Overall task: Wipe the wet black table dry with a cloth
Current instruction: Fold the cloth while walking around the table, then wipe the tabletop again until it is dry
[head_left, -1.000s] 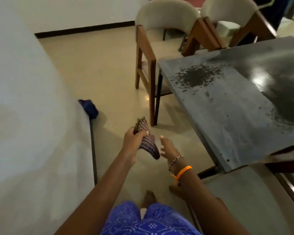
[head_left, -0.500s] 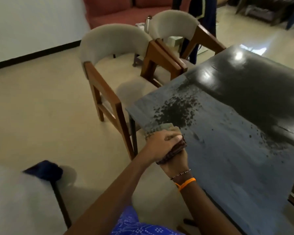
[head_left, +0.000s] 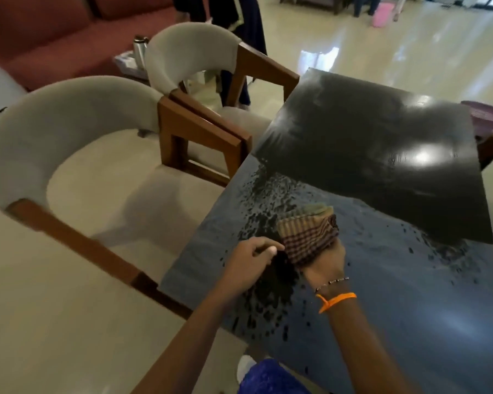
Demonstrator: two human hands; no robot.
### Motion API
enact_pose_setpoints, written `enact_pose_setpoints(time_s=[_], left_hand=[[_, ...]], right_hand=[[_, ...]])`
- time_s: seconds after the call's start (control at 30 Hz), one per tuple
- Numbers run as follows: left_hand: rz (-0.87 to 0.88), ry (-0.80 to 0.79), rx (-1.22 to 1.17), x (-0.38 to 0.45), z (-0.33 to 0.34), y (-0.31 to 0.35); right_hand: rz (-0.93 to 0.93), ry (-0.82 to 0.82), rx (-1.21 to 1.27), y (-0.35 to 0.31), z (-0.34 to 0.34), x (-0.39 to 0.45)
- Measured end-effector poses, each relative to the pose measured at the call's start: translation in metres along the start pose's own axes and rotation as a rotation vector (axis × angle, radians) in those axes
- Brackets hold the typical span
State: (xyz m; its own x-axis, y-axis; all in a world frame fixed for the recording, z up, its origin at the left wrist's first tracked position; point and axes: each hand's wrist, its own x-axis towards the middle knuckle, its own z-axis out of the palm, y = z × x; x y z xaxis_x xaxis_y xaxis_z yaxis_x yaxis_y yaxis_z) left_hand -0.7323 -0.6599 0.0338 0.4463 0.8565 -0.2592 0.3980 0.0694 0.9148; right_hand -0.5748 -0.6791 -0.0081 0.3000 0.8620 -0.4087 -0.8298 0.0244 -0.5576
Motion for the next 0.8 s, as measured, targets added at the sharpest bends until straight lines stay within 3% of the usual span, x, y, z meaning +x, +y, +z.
enact_pose_setpoints(time_s=[0.2,0.23,0.37,0.43,0.63,0.73,0.8], left_hand=[[-0.030,-0.043,0.038,0.075,-0.012,0.020],[-0.038,-0.044,0.027,0.083,-0.013,0.023],[-0.057,-0.081,0.061,0.116,-0.017,0.019],[-0.065,-0.072,0.115,0.131,-0.021,0.012],[-0.092,0.055,0.232,0.177,-0.044,-0.020],[-0.117,0.142,0.305,0.199,-0.062,-0.032],[-0.171,0.192,0.360,0.212,-0.073,-0.039]], right_hand=[[-0.239,0.076,-0.159,-0.053,0.037,0.098],[-0.261,0.123,-0.330,-0.057,0.044,0.111],[-0.234,0.307,-1.462,-0.054,0.047,0.162],[-0.197,0.301,-1.742,-0.044,0.042,0.177],[-0.203,0.148,-2.197,-0.006,0.026,0.210],[-0.308,0.137,-2.263,0.017,0.034,0.216],[-0.368,-0.013,-2.283,0.036,0.046,0.218]])
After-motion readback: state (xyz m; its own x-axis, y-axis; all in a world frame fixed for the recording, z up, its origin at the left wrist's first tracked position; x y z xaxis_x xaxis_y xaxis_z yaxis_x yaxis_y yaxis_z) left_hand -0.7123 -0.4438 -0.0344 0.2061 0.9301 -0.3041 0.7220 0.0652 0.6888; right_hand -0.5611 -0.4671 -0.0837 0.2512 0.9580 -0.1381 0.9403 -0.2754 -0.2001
